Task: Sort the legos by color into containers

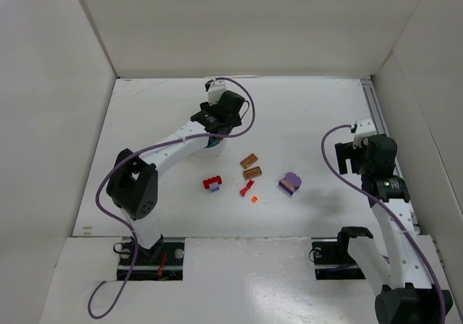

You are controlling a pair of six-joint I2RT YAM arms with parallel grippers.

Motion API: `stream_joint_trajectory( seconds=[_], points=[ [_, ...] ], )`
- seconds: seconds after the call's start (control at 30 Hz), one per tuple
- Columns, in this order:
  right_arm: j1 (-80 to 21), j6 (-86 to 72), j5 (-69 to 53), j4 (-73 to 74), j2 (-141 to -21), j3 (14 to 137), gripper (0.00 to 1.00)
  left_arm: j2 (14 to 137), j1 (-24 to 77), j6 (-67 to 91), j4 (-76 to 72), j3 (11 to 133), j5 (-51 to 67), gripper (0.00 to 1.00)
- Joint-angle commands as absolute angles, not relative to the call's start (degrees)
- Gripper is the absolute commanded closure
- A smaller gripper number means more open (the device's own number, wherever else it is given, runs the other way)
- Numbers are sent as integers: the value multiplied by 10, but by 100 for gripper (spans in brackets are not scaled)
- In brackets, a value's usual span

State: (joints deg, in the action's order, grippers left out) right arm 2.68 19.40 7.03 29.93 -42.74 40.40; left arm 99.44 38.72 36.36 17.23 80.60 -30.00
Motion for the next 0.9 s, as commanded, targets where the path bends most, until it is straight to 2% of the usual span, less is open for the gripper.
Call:
stream_joint_trajectory(
  seconds=[0.0, 0.07, 0.1, 0.13, 0.23, 0.27, 0.37, 0.4, 0.47, 0.67, 0.77, 0.87],
  points=[
    [27, 198, 61, 267, -421, 402, 0, 963, 385, 359, 160, 800, -301, 44],
    [27, 203, 54, 267, -421, 402, 0, 958, 392, 348, 160, 800, -301, 44],
    [27, 213, 44, 260, -421, 402, 0, 958, 399, 348, 160, 805, -301, 40],
    [27, 221, 10, 254, -421, 402, 0, 950, 399, 342, 165, 805, -307, 31],
    [27, 263, -76, 208, -421, 386, 0, 922, 415, 329, 165, 805, -301, 20],
    [27, 272, -134, 187, -426, 386, 0, 912, 421, 329, 165, 805, -301, 12],
    [-27, 293, -163, 171, -426, 386, 0, 851, 426, 329, 150, 760, -276, 3],
    [-83, 301, -156, 164, -426, 386, 0, 833, 426, 329, 144, 745, -267, 0],
    [-141, 306, -148, 150, -426, 386, 0, 775, 432, 329, 131, 714, -240, 0],
    [-365, 280, -4, 150, -509, 397, 0, 646, 438, 380, 151, 584, -239, 0],
    [-430, 248, -10, 118, -555, 397, 7, 587, 438, 416, 181, 530, -253, 0],
    [-472, 201, -17, 76, -619, 390, 20, 544, 438, 442, 209, 493, -266, 0]
  ],
)
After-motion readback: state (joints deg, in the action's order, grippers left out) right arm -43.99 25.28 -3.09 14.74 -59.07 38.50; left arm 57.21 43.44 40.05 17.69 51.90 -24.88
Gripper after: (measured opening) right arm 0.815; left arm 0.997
